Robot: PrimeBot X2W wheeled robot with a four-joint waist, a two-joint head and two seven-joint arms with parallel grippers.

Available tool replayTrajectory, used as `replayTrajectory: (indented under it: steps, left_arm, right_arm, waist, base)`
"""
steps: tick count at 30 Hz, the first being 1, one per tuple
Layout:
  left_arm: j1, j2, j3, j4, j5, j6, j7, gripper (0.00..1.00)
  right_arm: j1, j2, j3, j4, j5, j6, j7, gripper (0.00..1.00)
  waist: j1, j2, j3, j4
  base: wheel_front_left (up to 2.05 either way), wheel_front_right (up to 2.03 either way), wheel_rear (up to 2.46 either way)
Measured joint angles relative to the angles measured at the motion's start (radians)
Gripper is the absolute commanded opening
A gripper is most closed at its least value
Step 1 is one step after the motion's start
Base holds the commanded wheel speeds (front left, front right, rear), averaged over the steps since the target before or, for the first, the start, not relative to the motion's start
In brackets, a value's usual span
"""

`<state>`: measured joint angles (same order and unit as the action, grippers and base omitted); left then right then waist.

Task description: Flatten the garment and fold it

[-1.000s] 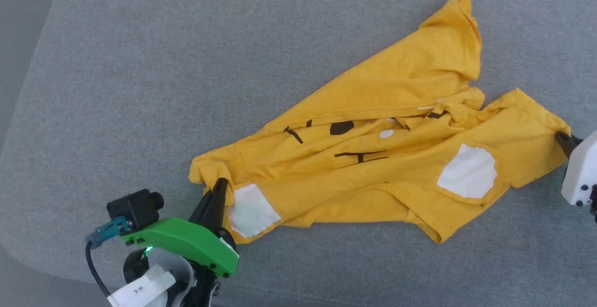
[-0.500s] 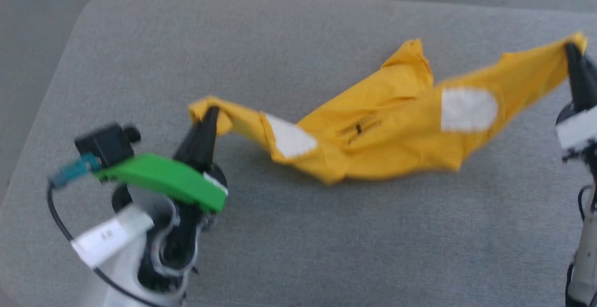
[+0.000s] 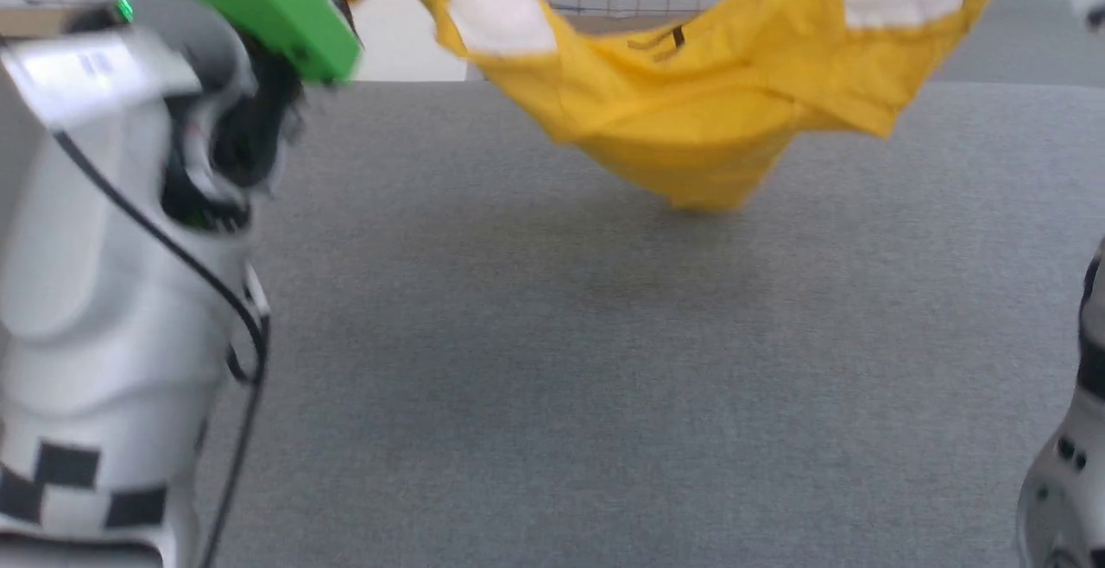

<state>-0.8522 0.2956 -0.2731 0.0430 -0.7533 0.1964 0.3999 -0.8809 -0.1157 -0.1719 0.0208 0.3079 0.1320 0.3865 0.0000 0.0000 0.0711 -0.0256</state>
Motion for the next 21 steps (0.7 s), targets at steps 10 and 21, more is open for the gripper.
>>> replayTrajectory:
  steps: [10,21]
  left_arm:
    - [-0.321,0.021,0.003,0.248,0.048,0.053,0.089,0.0]
    - [-0.495,-0.01,-0.033,0.356,0.105,0.068,0.058,0.0]
  right_arm:
    - [-0.302,-0.022,0.037,0.317,-0.13,0.0,0.002,0.0]
    - [-0.481,0.016,0.012,0.514,-0.256,0.0,-0.025,0.0]
  waist:
    - [0.0,0.0,0.015,-0.064]
    - [0.0,0.0,0.147,-0.102]
  base:
    - [0.0,0.0,0.0]
    - [0.0,0.0,0.0]
